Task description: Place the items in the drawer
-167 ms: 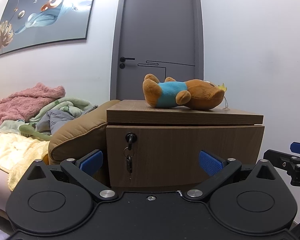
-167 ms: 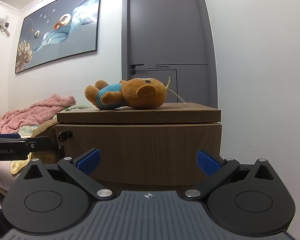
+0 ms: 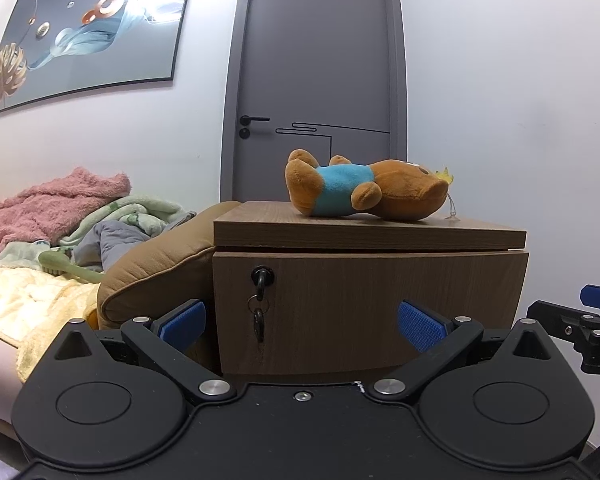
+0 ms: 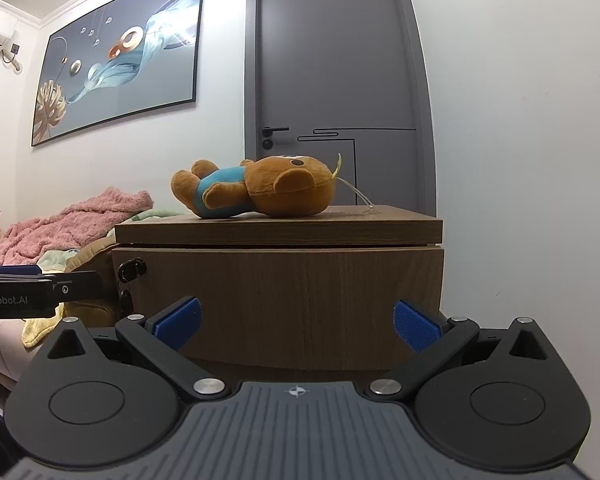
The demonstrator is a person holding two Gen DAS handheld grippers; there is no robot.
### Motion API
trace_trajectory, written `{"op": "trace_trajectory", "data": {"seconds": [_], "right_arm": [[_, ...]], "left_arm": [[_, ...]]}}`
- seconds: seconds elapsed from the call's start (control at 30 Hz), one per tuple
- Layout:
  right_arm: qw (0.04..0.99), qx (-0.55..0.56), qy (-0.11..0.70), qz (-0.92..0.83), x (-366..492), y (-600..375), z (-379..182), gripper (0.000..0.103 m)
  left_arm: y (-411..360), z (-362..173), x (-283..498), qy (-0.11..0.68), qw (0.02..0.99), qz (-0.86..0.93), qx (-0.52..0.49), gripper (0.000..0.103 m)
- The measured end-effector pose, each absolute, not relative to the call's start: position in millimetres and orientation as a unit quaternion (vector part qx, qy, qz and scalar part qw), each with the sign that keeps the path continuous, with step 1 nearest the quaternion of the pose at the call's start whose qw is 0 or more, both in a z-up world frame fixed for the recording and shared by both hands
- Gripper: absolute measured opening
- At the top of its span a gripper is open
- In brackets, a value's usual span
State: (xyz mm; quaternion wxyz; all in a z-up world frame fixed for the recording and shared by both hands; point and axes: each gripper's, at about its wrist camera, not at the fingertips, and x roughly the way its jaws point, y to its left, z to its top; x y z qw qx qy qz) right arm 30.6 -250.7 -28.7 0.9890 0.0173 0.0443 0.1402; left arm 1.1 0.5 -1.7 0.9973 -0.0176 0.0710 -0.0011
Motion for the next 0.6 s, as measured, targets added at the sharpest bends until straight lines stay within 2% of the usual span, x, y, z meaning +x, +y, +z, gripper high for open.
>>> {"op": "trace_trajectory", "data": {"seconds": [0.6], "right_arm": [[0.989,0.018,0.046,0.141,33,-254,-30,0.103]], "left_arm": [[-2,1,-2,0.073,0.997,-0.004,-0.008,0.102]]}}
